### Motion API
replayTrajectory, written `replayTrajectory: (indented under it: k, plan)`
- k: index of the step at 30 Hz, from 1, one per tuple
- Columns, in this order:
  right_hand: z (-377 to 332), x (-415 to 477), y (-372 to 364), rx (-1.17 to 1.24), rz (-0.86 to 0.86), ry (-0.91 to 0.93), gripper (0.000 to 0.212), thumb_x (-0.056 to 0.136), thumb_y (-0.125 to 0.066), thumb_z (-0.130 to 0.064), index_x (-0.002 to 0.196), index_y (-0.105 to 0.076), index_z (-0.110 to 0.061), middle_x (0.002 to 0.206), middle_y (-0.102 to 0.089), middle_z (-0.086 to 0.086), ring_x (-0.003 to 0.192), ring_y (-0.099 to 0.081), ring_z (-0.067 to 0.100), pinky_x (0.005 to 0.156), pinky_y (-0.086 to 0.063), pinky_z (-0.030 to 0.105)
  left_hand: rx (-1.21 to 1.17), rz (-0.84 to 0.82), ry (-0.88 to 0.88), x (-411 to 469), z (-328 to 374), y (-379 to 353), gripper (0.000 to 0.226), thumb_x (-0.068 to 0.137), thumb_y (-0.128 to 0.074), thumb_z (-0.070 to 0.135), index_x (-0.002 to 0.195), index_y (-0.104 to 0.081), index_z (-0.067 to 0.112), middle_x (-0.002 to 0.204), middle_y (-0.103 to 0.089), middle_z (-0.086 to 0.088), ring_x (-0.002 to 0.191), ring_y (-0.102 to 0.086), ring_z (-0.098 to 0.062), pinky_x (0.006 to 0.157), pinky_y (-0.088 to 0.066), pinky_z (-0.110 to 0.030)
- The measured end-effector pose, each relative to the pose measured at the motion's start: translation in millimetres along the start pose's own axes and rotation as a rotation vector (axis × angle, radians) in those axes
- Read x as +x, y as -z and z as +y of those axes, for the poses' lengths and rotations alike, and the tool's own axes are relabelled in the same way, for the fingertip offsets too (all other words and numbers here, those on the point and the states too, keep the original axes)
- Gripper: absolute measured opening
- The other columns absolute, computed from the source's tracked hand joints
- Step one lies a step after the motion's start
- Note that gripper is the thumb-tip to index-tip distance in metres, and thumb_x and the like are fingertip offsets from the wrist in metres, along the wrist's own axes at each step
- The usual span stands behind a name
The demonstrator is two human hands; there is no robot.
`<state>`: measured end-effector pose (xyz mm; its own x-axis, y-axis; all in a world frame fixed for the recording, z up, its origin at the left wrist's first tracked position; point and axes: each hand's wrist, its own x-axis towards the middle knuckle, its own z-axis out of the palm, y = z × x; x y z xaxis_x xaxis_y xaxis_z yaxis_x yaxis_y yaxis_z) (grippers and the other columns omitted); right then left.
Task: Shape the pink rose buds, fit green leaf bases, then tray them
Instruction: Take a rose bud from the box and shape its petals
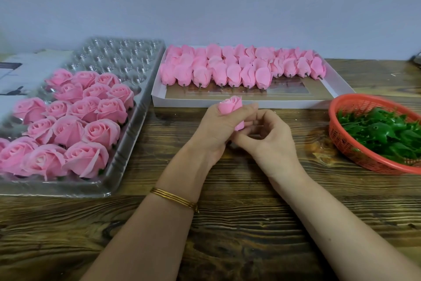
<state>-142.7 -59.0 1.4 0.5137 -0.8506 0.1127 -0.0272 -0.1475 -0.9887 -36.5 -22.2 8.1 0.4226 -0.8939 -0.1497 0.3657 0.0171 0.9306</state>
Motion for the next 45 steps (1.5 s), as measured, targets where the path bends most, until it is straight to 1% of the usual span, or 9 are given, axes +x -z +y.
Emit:
replayTrajectory:
  k: [3, 11, 16, 20, 24, 32, 34, 40, 45]
  plan:
    - [2, -1, -3, -0.051, 0.012, 0.068, 0.029, 0.067, -0.081, 0.001, 0.080, -0.062, -0.016, 0.070, -0.065, -0.008, 0.066, -0.059, 0.008, 0.065, -0.052, 0.022, -0.021, 0.022, -0.004, 0, -2, -5, 0.010, 0.089, -0.069, 0.011, 0.088, -0.061, 0.005, 0.084, -0.060, -0.019, 0.075, -0.060, -0.025, 0.070, -0.053, -0.034]
    - [1, 1, 1, 0.032, -0.017, 0.054, 0.018, 0.074, -0.077, 0.004, 0.086, -0.068, -0.005, 0.072, -0.067, 0.002, 0.069, -0.062, 0.019, 0.076, -0.057, 0.050, -0.030, -0.061, -0.019, 1, -1, 0, 0.017, 0.085, -0.071, 0.007, 0.070, -0.067, 0.013, 0.071, -0.065, -0.006, 0.072, -0.064, -0.019, 0.081, -0.052, -0.039]
    - [2, 3, 4, 0.181, -0.136, -0.043, 0.013, 0.079, -0.075, -0.003, 0.090, -0.071, 0.002, 0.073, -0.066, 0.007, 0.069, -0.058, 0.014, 0.071, -0.054, 0.027, -0.085, -0.136, -0.017, 0, 5, 6, 0.013, 0.076, -0.076, 0.006, 0.079, -0.064, 0.004, 0.087, -0.060, -0.019, 0.084, -0.058, -0.031, 0.081, -0.051, -0.041]
    - [2, 4, 4, 0.278, -0.186, -0.110, 0.015, 0.082, -0.069, 0.002, 0.093, -0.066, 0.012, 0.079, -0.059, 0.020, 0.071, -0.052, 0.021, 0.068, -0.045, 0.024, -0.031, -0.109, 0.004, -4, 9, 4, 0.049, 0.074, -0.076, 0.016, 0.108, -0.058, -0.015, 0.099, -0.046, -0.021, 0.074, -0.048, -0.028, 0.057, -0.042, -0.028]
    - [2, 2, 3, 0.203, -0.136, -0.041, 0.022, 0.077, -0.074, 0.005, 0.097, -0.069, 0.002, 0.080, -0.067, 0.009, 0.077, -0.061, 0.016, 0.077, -0.053, 0.024, -0.008, -0.065, -0.038, -3, 4, 1, 0.017, 0.082, -0.074, 0.007, 0.093, -0.062, 0.000, 0.077, -0.060, -0.012, 0.072, -0.060, -0.020, 0.069, -0.052, -0.030]
    - [-1, 2, 3, 0.235, -0.132, -0.111, 0.007, 0.079, -0.072, 0.003, 0.082, -0.071, -0.003, 0.073, -0.063, 0.012, 0.072, -0.058, 0.018, 0.072, -0.052, 0.028, 0.005, -0.089, -0.051, 2, -1, 3, 0.016, 0.080, -0.076, 0.008, 0.067, -0.068, 0.014, 0.065, -0.062, -0.005, 0.062, -0.059, -0.017, 0.053, -0.050, -0.025]
    - [-4, 3, 2, 0.326, -0.179, -0.178, 0.007, 0.081, -0.068, 0.002, 0.078, -0.071, -0.003, 0.076, -0.059, 0.016, 0.074, -0.054, 0.021, 0.068, -0.047, 0.025, 0.002, -0.128, -0.038, 1, 1, 7, 0.008, 0.078, -0.077, 0.012, 0.077, -0.070, 0.010, 0.067, -0.060, -0.006, 0.061, -0.056, -0.016, 0.049, -0.043, -0.023]
    - [-7, 4, 3, 0.505, -0.304, -0.296, 0.025, 0.089, -0.057, 0.000, 0.071, -0.071, -0.011, 0.077, -0.062, 0.008, 0.072, -0.058, 0.010, 0.066, -0.050, 0.019, -0.012, -0.143, -0.022, -1, 4, 9, 0.053, 0.069, -0.080, 0.019, 0.110, -0.064, -0.011, 0.084, -0.065, -0.011, 0.077, -0.063, -0.016, 0.061, -0.051, -0.021]
    - [-4, 4, 3, 0.503, -0.290, -0.275, 0.014, 0.082, -0.064, 0.000, 0.075, -0.072, -0.009, 0.073, -0.065, 0.007, 0.073, -0.060, 0.013, 0.069, -0.051, 0.020, 0.011, -0.043, -0.050, 0, 2, 6, 0.052, 0.070, -0.080, 0.019, 0.107, -0.065, -0.014, 0.095, -0.059, -0.021, 0.087, -0.053, -0.030, 0.074, -0.041, -0.041]
